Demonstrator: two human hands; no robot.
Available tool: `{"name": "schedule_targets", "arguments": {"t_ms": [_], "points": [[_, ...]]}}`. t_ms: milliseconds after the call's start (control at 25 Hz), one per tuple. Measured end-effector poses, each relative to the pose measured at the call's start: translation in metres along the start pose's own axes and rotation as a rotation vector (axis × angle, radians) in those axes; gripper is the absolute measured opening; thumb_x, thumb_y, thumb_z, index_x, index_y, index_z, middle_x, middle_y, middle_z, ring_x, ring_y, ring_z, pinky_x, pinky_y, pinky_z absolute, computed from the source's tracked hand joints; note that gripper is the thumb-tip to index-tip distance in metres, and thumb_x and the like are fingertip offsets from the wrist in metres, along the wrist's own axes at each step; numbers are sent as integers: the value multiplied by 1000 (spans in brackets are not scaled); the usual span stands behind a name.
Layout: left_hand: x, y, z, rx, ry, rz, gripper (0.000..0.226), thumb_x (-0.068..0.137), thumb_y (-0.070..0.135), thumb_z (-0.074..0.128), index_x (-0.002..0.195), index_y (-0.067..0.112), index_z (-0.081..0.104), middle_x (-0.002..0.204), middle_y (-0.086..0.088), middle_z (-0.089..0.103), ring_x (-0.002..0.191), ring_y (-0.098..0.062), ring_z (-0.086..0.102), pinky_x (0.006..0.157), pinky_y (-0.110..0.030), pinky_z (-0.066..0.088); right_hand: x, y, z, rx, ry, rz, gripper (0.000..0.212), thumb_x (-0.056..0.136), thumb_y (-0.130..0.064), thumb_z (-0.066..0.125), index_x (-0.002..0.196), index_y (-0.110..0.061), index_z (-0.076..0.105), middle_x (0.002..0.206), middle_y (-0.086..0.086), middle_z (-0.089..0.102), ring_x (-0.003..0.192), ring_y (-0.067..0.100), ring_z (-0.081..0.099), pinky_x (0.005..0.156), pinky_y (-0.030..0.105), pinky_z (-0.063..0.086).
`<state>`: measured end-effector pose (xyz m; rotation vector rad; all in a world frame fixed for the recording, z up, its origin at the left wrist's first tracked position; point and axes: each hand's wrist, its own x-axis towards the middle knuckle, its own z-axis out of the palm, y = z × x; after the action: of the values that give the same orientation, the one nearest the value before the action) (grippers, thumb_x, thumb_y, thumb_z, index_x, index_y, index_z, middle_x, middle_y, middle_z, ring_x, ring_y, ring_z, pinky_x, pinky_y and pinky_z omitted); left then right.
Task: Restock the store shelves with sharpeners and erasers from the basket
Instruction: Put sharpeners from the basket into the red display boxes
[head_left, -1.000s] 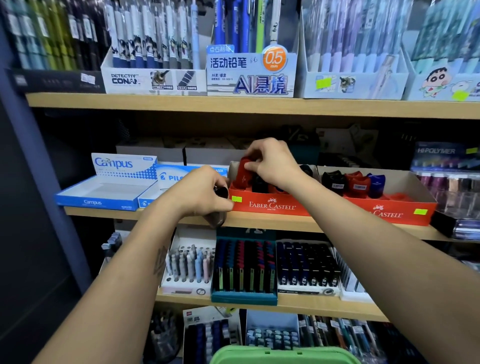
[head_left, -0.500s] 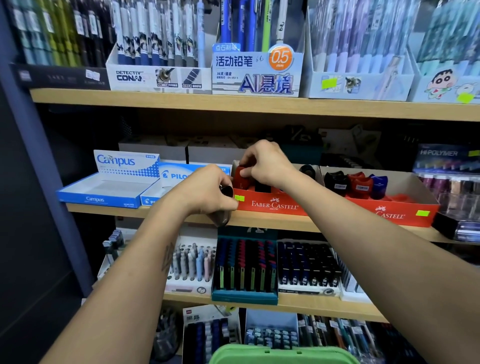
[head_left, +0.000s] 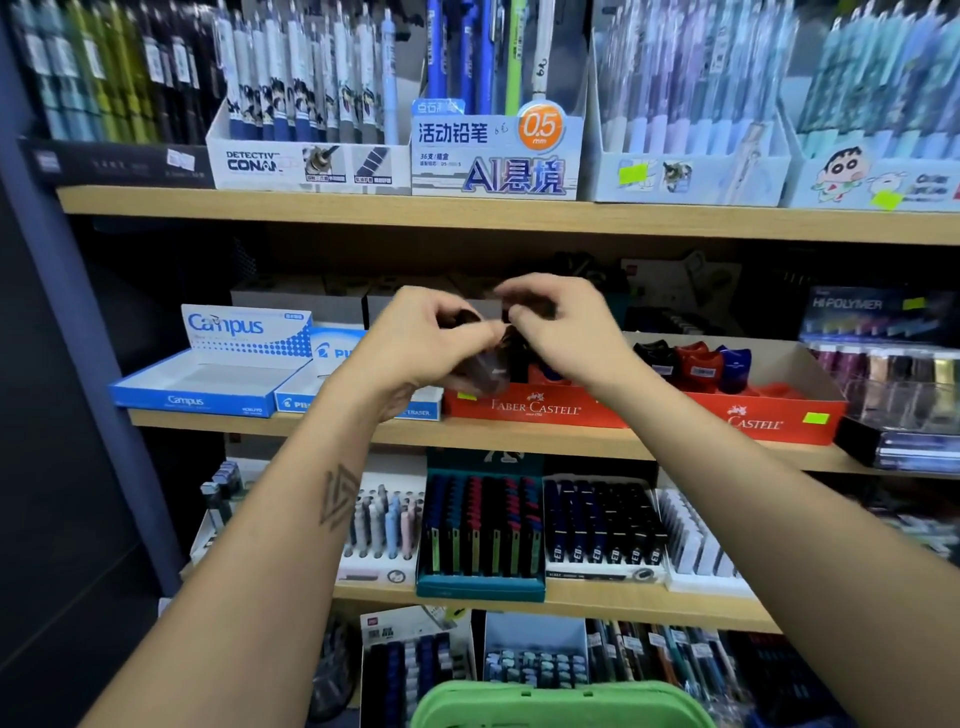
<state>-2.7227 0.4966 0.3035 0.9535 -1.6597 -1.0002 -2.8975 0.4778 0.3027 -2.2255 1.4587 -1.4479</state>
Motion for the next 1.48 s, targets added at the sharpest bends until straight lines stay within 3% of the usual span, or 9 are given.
{"name": "schedule_targets", "arguments": {"t_ms": [120, 200, 320, 480, 640, 840, 1120, 1280, 1480], "points": [[-1, 6, 31, -178, 45, -4, 18, 90, 23, 73, 92, 5, 74, 86, -13, 74, 76, -26, 76, 51, -30, 59, -38, -1, -36, 479, -143, 209, 19, 99, -24, 60, 108, -12, 71, 87, 13, 74, 71, 24, 70, 67, 33, 56], [0, 5, 52, -214, 53, -26, 22, 89, 28, 74, 90, 6, 74, 83, -10, 75, 74, -25, 75, 51, -29, 59, -54, 11, -57, 581, -278, 275, 28, 92, -26, 69, 114, -9, 69, 95, 18, 74, 79, 32, 72, 68, 32, 57], [3, 6, 78, -254, -7, -68, 31, 86, 33, 76, 91, 2, 74, 93, -17, 75, 81, -28, 75, 58, -33, 61, -64, 35, -75, 627, -217, 257, 36, 81, -12, 78, 115, -7, 70, 105, 19, 72, 92, 33, 71, 76, 33, 58], [4, 10, 102, -435, -118, -203, 30, 93, 21, 68, 104, -6, 70, 106, -25, 71, 90, -37, 74, 73, -39, 63, -75, 63, -97, 606, -51, 285, 23, 81, 0, 77, 102, -7, 72, 97, 14, 72, 86, 22, 71, 74, 31, 56], [10, 6, 123, -465, -154, -167, 21, 92, 5, 66, 107, -10, 68, 116, -22, 68, 92, -40, 73, 68, -37, 63, -78, 78, -122, 474, -90, 290, 27, 82, 3, 75, 107, -5, 67, 87, 7, 71, 81, 22, 70, 75, 34, 59], [17, 4, 159, -409, -159, -134, 17, 94, 3, 63, 107, -7, 69, 114, -21, 68, 89, -37, 74, 68, -35, 63, -81, 90, -146, 406, -177, 242, 38, 87, -4, 73, 123, -12, 65, 106, 10, 75, 98, 23, 71, 90, 35, 57], [28, 5, 167, -383, -100, -165, 21, 95, -9, 56, 114, -5, 64, 107, -26, 67, 90, -35, 74, 77, -41, 62, -82, 119, -175, 294, 99, 344, 29, 85, 0, 71, 107, -19, 68, 91, 4, 77, 82, 18, 70, 80, 35, 54], [30, 4, 169, -312, -90, -145, 22, 95, -5, 58, 116, -1, 65, 109, -22, 66, 88, -31, 75, 77, -40, 62, -75, 130, -188, 149, 319, 377, 31, 84, -7, 76, 109, -12, 58, 90, 2, 66, 67, 6, 66, 60, 29, 55], [34, 0, 176, -220, -77, -127, 22, 97, -4, 57, 117, 3, 63, 115, -18, 61, 89, -26, 75, 77, -38, 62, -71, 142, -185, -77, 231, 323, 38, 85, -1, 73, 113, -22, 60, 113, 4, 56, 75, 16, 64, 55, 23, 54]]}}
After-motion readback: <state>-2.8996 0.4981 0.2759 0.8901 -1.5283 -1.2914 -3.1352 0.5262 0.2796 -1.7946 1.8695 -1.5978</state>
